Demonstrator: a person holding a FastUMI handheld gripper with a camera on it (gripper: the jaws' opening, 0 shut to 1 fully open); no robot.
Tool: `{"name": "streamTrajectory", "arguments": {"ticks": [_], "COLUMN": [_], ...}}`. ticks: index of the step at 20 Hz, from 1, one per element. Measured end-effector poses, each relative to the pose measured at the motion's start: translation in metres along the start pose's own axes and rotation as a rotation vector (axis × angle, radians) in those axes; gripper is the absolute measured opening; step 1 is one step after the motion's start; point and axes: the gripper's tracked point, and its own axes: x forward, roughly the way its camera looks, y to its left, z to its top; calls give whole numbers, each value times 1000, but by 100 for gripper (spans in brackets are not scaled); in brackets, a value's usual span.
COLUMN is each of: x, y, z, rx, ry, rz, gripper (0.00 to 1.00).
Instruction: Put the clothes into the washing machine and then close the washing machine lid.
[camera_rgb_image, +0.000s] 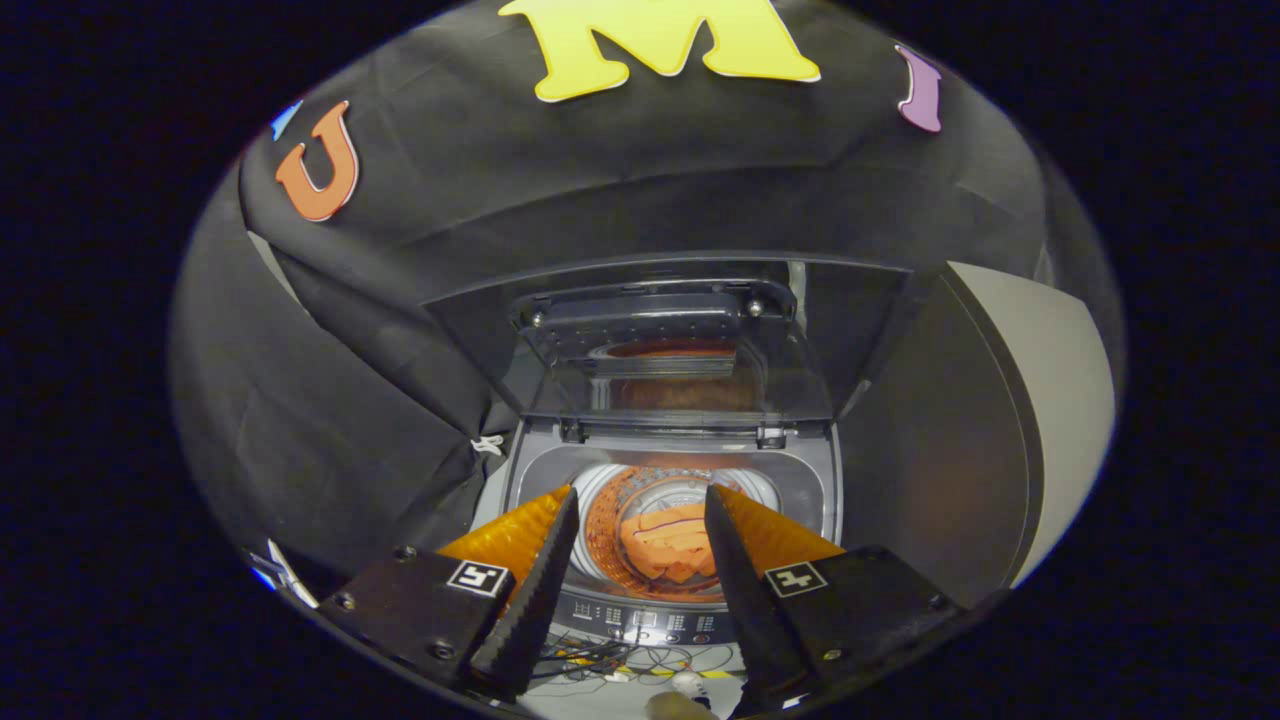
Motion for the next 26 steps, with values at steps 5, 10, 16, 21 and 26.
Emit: {"name": "streamTrajectory", "arguments": {"ticks": [5,10,16,21,26], "x": [-14,-40,-85,-136,-199], "y": [-5,-1,1,7,10], "z": [2,9,21,21,27], "rx": [-22,-50,-107,-140,-149], "ry": [-26,-78,-179,-263,-390], "rz": [-8,-6,-36,-55,-83], "gripper": [79,79,79,79,79]}}
